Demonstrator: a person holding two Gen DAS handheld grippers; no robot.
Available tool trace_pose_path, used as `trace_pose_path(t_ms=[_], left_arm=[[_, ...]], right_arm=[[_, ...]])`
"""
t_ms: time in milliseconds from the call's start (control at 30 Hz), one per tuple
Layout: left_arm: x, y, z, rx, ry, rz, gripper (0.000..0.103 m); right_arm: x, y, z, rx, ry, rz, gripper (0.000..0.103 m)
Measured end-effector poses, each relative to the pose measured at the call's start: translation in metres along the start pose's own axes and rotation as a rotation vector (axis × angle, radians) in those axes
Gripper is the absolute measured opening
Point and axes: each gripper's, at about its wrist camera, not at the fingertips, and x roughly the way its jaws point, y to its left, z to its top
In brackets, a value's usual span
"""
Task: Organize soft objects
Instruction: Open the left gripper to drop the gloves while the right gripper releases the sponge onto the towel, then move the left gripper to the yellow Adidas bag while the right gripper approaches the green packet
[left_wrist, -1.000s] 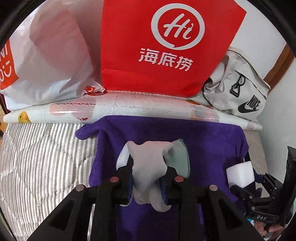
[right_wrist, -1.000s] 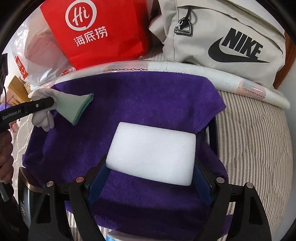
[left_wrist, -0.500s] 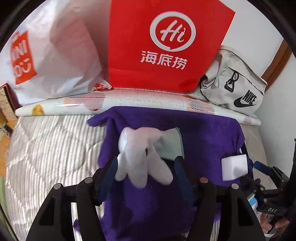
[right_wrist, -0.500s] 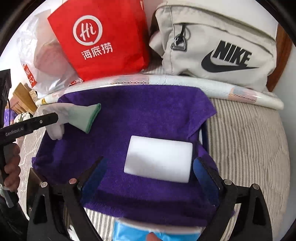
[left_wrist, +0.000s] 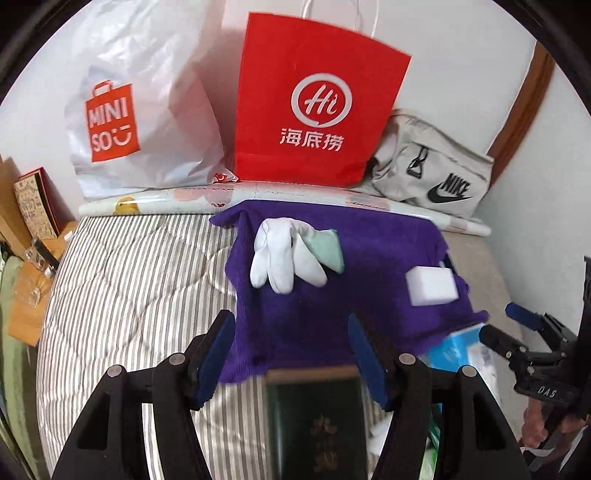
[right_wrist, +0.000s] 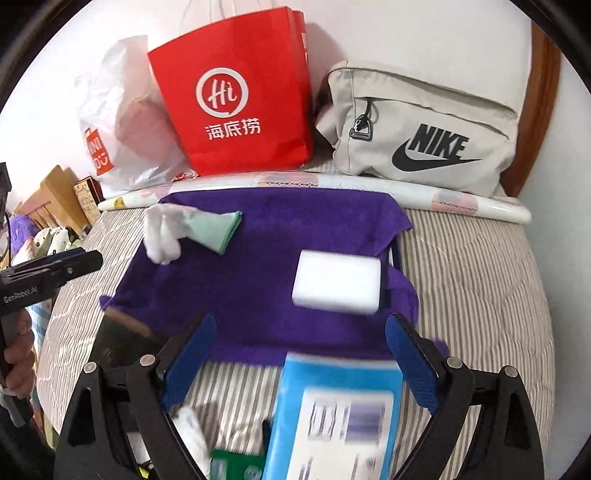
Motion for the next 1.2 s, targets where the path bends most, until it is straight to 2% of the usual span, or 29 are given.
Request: trace_pose_path(t_ms=[100, 200, 400, 633, 900, 1067, 1200], left_arm=[[-0.011, 0.002, -0.014, -0.010, -0.009, -0.022, 0.061], [-0.019, 0.000, -0.034, 0.026, -0.003, -0.017, 0.061], [-0.030, 0.006, -0.060, 0.057, -0.004, -0.022, 0.061], [-0.035, 0.014, -0.073, 0.084, -0.002, -0.055, 0.061], [-0.035, 0.006, -0.082, 0.134, 0.010, -0.084, 0.061], [-0.042, -0.001, -0.094, 0.160, -0.010, -0.082, 0.061], [-0.046, 0.000, -0.108, 0.152, -0.019, -0.085, 0.061]], right_arm=[[-0.025, 0.009, -0.017, 0.003, -0.030, -0.019, 0.093], [-0.043, 0.017, -0.032, 0.009, -0.057, -0.043, 0.093], [-0.056, 0.032, -0.054, 0.033, -0.031, -0.052, 0.093], [-0.063, 0.049, -0.067, 0.006, -0.032, -0.100, 0.093], [-0.068, 0.057, -0.077, 0.008, -0.041, -0.090, 0.093], [-0.082, 0.048, -0.090, 0.061, -0.063, -0.007, 0.093], [-0.091, 0.040, -0.102, 0.080, -0.084, -0.011, 0.093]])
